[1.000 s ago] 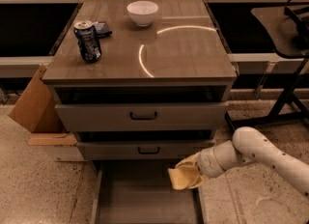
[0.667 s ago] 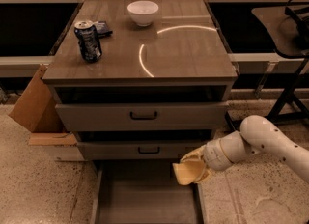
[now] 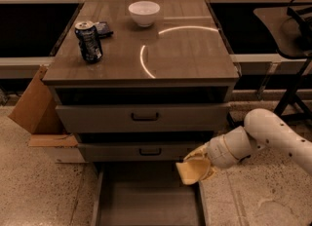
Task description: Pick sponge from bottom drawer and place on counter
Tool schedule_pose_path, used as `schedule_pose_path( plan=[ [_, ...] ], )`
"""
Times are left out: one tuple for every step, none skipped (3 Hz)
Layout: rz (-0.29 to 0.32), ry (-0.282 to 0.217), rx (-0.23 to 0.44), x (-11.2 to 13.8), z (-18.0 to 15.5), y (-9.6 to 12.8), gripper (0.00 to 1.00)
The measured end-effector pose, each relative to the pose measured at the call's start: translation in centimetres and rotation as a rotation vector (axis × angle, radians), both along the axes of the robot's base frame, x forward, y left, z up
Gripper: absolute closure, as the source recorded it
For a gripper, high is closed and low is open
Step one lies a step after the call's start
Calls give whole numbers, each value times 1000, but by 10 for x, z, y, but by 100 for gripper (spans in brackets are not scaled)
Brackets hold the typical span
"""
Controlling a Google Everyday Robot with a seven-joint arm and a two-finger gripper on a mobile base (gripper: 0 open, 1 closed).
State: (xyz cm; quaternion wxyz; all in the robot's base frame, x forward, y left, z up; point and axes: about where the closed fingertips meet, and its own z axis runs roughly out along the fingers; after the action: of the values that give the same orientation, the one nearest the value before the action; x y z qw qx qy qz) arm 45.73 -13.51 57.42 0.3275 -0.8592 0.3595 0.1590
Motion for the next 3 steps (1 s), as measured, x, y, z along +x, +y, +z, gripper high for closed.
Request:
schedule_pose_path(
  plan=[
    [10,-17,-53,-5,47,-13,100],
    [-16,-78,-95,-7,111,-29,100],
    [-16,-78,-95,-7,111,-29,100]
  ],
)
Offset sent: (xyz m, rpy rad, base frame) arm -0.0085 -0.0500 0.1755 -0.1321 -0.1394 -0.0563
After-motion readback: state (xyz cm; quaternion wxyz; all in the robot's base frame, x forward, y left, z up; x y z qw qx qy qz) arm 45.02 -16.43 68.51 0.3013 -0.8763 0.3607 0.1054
